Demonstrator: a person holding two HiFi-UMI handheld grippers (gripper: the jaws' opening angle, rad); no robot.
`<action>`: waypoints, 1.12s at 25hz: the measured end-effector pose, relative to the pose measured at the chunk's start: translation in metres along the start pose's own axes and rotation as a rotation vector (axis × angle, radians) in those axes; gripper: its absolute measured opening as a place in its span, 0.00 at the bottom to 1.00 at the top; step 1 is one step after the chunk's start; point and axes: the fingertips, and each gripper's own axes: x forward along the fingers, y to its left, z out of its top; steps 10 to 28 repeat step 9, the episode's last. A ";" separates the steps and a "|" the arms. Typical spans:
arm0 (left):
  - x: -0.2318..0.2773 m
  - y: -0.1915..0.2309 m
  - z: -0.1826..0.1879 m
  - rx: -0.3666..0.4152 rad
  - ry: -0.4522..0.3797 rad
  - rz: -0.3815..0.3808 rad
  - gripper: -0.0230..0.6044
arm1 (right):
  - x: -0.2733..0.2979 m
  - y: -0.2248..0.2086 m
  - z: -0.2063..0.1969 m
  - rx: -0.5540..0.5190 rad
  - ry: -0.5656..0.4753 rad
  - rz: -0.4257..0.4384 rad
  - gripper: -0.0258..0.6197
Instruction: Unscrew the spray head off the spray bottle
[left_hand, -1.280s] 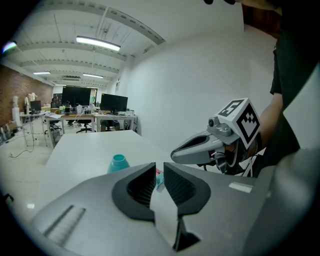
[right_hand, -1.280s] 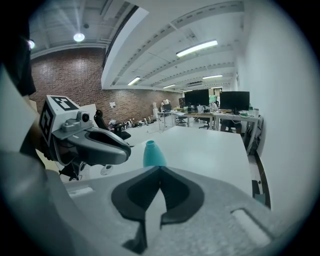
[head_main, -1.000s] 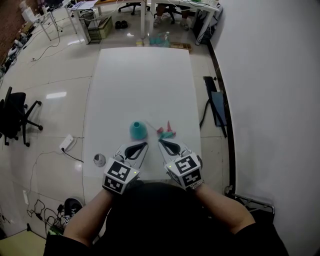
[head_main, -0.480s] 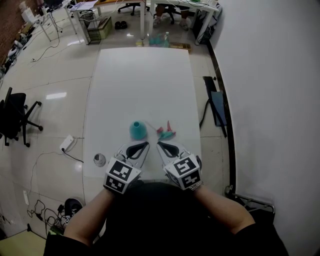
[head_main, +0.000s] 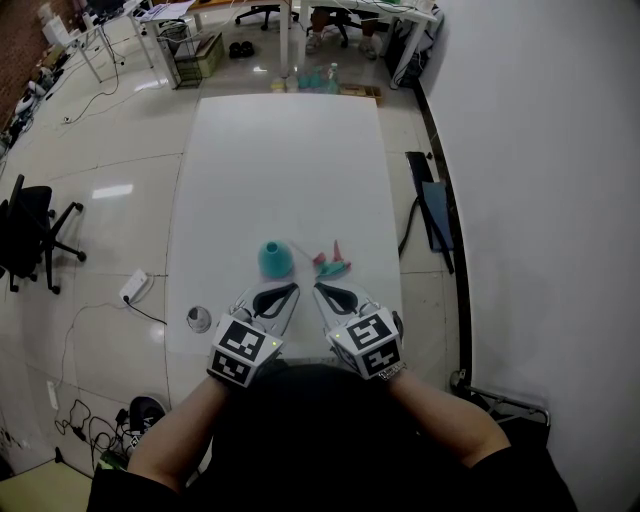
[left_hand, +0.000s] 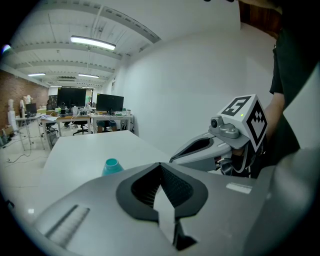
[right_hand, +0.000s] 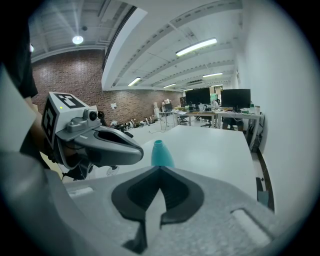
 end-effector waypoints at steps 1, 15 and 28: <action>0.000 0.000 0.000 0.001 0.000 -0.001 0.06 | 0.000 0.001 0.000 0.002 0.001 0.001 0.03; 0.001 0.000 -0.001 0.002 0.006 0.000 0.06 | 0.001 0.000 -0.004 -0.004 0.014 0.005 0.03; 0.001 0.000 -0.001 0.002 0.006 0.000 0.06 | 0.001 0.000 -0.004 -0.004 0.014 0.005 0.03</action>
